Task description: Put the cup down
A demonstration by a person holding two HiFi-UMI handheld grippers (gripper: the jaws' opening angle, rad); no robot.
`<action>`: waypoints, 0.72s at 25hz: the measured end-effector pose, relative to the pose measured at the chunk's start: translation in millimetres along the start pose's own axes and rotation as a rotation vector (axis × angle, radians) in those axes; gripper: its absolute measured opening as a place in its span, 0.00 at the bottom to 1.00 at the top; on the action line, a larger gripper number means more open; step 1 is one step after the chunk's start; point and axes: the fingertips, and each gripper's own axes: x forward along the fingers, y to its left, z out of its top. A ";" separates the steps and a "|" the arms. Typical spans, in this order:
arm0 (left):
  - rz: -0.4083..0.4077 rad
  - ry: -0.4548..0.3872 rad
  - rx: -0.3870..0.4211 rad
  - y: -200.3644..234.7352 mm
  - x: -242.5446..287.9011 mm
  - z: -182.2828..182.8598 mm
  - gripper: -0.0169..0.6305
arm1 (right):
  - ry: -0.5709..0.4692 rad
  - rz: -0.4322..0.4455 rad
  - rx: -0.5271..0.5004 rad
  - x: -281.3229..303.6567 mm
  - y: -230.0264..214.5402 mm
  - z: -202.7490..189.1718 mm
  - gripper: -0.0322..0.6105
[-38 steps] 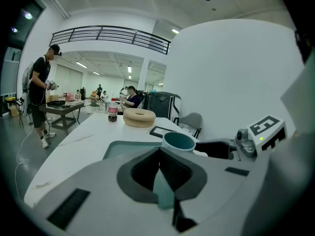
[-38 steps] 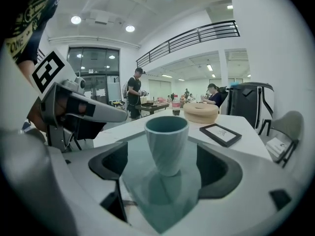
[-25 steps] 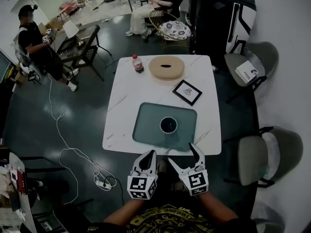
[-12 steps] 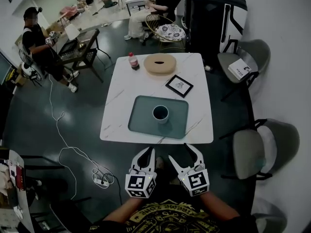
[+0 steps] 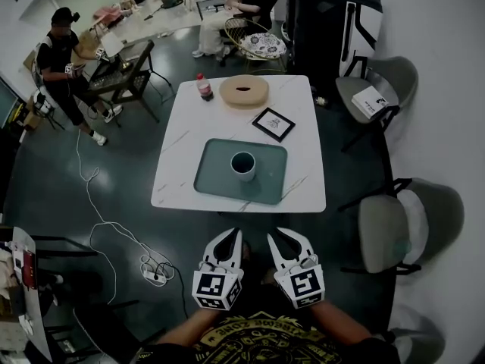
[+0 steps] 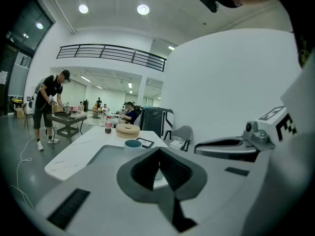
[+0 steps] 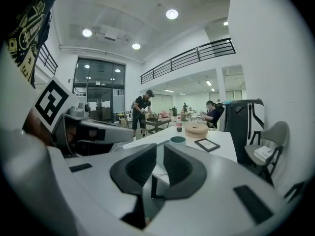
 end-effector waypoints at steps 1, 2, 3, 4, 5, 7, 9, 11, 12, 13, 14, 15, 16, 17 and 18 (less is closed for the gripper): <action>-0.003 0.002 0.001 -2.7 -1.8 -0.5 0.04 | 0.002 -0.003 0.001 -2.6 0.0 -0.2 0.12; -0.006 0.005 0.000 -5.3 -3.9 -1.0 0.04 | 0.004 -0.006 0.004 -5.3 0.4 -0.7 0.10; -0.009 0.007 0.000 -7.7 -6.2 -1.2 0.04 | 0.006 -0.007 0.008 -8.0 1.3 -1.0 0.09; -0.012 0.008 0.001 -9.8 -8.3 -0.8 0.04 | 0.007 -0.006 0.012 -10.3 2.1 -0.8 0.09; -0.014 0.008 0.001 -11.8 -9.9 0.2 0.04 | 0.006 -0.005 0.014 -12.2 2.7 -0.2 0.09; -0.017 0.004 0.004 -14.8 -11.0 2.9 0.04 | 0.001 -0.002 0.019 -14.4 2.4 1.7 0.09; -0.021 0.002 0.005 -16.8 -11.2 4.7 0.04 | -0.006 -0.001 0.030 -15.9 2.1 3.6 0.09; -0.029 -0.001 0.006 -17.6 -12.6 6.6 0.04 | -0.005 0.002 0.028 -17.7 4.5 6.8 0.09; -0.033 -0.004 0.007 -17.5 -13.8 8.2 0.04 | -0.002 0.003 0.022 -18.5 6.1 8.8 0.09; -0.037 -0.007 0.009 -17.0 -15.2 10.1 0.04 | -0.001 0.001 0.016 -19.2 7.5 10.0 0.09; -0.041 -0.010 0.012 -16.0 -17.0 11.8 0.04 | 0.000 -0.005 0.014 -19.9 8.6 10.1 0.09; -0.043 -0.011 0.013 -14.3 -19.3 13.5 0.04 | 0.001 -0.013 0.016 -20.6 9.8 8.9 0.07; -0.044 -0.012 0.015 -11.9 -22.2 15.2 0.04 | 0.002 -0.023 0.020 -21.4 11.2 7.7 0.06; -0.044 -0.013 0.017 -9.2 -25.4 17.3 0.04 | 0.003 -0.031 0.023 -22.6 13.1 7.7 0.06; -0.044 -0.014 0.019 -6.6 -28.7 19.3 0.04 | 0.003 -0.038 0.023 -24.1 15.3 8.4 0.06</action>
